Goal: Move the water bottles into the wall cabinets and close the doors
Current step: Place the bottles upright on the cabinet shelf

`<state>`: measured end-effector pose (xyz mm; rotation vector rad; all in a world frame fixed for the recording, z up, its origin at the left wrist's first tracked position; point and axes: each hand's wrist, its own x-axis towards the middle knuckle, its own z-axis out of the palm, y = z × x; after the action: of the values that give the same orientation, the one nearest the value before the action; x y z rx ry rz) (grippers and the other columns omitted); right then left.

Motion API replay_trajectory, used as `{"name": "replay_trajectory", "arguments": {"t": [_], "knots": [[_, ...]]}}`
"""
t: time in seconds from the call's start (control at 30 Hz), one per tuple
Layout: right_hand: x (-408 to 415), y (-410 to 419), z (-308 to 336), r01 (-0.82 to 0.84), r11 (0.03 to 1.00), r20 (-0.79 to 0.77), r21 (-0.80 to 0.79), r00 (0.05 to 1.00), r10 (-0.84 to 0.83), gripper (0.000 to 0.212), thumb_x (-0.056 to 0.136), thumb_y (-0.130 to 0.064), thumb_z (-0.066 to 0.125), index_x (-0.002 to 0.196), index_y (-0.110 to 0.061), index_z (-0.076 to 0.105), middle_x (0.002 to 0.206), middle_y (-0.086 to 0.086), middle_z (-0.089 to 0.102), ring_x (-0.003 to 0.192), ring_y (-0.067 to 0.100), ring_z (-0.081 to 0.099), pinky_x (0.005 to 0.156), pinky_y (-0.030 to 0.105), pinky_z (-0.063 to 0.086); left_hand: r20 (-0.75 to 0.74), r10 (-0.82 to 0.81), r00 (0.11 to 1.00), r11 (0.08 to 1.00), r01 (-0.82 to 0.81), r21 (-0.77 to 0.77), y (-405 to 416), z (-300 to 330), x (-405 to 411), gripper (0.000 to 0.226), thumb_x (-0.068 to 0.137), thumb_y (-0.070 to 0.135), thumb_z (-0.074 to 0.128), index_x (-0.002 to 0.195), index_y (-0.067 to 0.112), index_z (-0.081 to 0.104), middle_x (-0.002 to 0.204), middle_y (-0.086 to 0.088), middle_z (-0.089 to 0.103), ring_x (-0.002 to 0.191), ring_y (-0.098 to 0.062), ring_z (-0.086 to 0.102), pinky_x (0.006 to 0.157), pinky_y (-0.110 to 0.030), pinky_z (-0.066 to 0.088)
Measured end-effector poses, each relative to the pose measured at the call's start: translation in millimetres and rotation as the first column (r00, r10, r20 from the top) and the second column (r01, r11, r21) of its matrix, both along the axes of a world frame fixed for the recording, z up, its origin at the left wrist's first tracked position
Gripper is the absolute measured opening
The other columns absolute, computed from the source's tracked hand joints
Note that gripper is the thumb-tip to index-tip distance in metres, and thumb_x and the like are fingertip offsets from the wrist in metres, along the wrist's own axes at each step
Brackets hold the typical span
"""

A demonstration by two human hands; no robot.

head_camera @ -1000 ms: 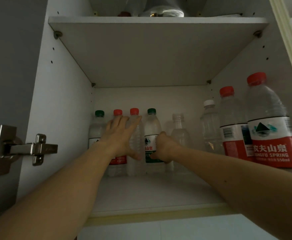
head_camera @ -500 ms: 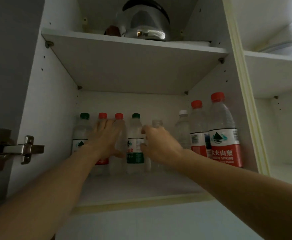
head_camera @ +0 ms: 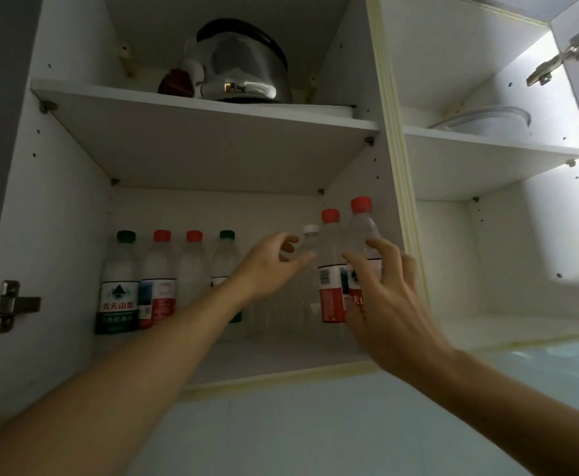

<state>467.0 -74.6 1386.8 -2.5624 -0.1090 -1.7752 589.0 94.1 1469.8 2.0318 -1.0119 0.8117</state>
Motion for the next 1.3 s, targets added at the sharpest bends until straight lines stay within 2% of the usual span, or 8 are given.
{"name": "replay_trajectory", "arguments": {"t": [0.2, 0.37, 0.43, 0.63, 0.83, 0.97, 1.1, 1.3], "knots": [[2, -3, -34, -0.091, 0.989, -0.028, 0.116, 0.995, 0.095, 0.088, 0.097, -0.021, 0.063, 0.158, -0.024, 0.000, 0.162, 0.012, -0.003, 0.148, 0.033, 0.022, 0.114, 0.048, 0.041, -0.118, -0.099, 0.988, 0.987, 0.082, -0.138, -45, 7, -11, 0.068, 0.093, 0.046, 0.067, 0.150, 0.022, 0.039, 0.140, 0.000, 0.056, 0.118, -0.015, 0.057, 0.102, -0.042, 0.052], [2, -4, -29, -0.312, 0.903, 0.139, 0.295, 0.949, 0.282, 0.083, 0.093, -0.011, 0.068, 0.157, -0.019, 0.014, 0.155, 0.000, 0.018, 0.128, 0.014, 0.039, 0.101, 0.031, 0.051, -0.260, -0.158, 0.953, 0.970, 0.100, -0.222, -57, 19, -8, 0.074, 0.094, 0.039, 0.067, 0.156, 0.018, 0.032, 0.149, -0.005, 0.051, 0.130, -0.025, 0.053, 0.111, -0.046, 0.044], [0, -6, -26, -0.356, 0.871, 0.177, 0.338, 0.933, 0.313, 0.081, 0.093, -0.015, 0.069, 0.156, -0.020, 0.019, 0.147, -0.003, 0.028, 0.115, 0.005, 0.039, 0.091, 0.016, 0.048, -0.302, -0.190, 0.934, 0.965, 0.121, -0.235, -61, 20, -7, 0.068, 0.094, 0.031, 0.069, 0.153, 0.015, 0.038, 0.146, -0.003, 0.052, 0.128, -0.023, 0.054, 0.107, -0.040, 0.046], [0, -15, -27, -0.364, 0.843, 0.134, 0.395, 0.931, 0.339, 0.080, 0.091, -0.026, 0.073, 0.154, -0.022, 0.024, 0.141, -0.003, 0.042, 0.113, 0.004, 0.043, 0.094, 0.023, 0.047, -0.330, -0.284, 0.900, 0.937, 0.188, -0.294, -55, 20, -17, 0.048, 0.093, 0.030, 0.071, 0.136, 0.016, 0.057, 0.124, 0.000, 0.067, 0.107, -0.015, 0.066, 0.079, -0.031, 0.056], [9, -17, -16, -0.338, 0.807, 0.069, 0.485, 0.934, 0.350, 0.085, 0.084, -0.036, 0.079, 0.150, -0.024, 0.027, 0.131, -0.003, 0.057, 0.114, 0.014, 0.058, 0.091, 0.034, 0.056, -0.267, -0.160, 0.950, 0.960, 0.088, -0.265, -31, 23, -32, 0.036, 0.092, 0.033, 0.071, 0.125, 0.022, 0.063, 0.125, 0.003, 0.063, 0.119, -0.019, 0.058, 0.104, -0.050, 0.048], [20, -16, -6, -0.304, 0.755, -0.025, 0.581, 0.921, 0.390, 0.073, 0.080, -0.038, 0.083, 0.136, -0.025, 0.038, 0.120, -0.003, 0.065, 0.095, 0.012, 0.062, 0.067, 0.020, 0.050, -0.298, -0.045, 0.953, 0.978, -0.019, -0.208, 6, 29, -39, 0.016, 0.093, 0.035, 0.069, 0.108, 0.034, 0.064, 0.118, 0.006, 0.065, 0.112, -0.018, 0.059, 0.095, -0.046, 0.052], [30, -11, 2, -0.292, 0.720, -0.094, 0.629, 0.891, 0.444, 0.073, 0.077, -0.035, 0.086, 0.136, -0.018, 0.046, 0.122, 0.003, 0.066, 0.104, 0.021, 0.066, 0.091, 0.040, 0.057, -0.302, 0.099, 0.948, 0.967, -0.163, -0.198, 52, 31, -41, 0.012, 0.095, 0.035, 0.066, 0.105, 0.035, 0.060, 0.109, 0.007, 0.063, 0.100, -0.016, 0.060, 0.084, -0.040, 0.055], [50, 8, 9, -0.379, 0.658, -0.154, 0.651, 0.783, 0.603, 0.065, 0.082, -0.027, 0.083, 0.136, -0.017, 0.049, 0.124, 0.005, 0.066, 0.105, 0.021, 0.065, 0.095, 0.042, 0.053, -0.233, 0.380, 0.895, 0.899, -0.417, -0.135, 104, 26, -35, 0.020, 0.102, 0.033, 0.057, 0.107, 0.014, 0.059, 0.101, -0.004, 0.064, 0.086, -0.015, 0.060, 0.067, -0.032, 0.047]]}}
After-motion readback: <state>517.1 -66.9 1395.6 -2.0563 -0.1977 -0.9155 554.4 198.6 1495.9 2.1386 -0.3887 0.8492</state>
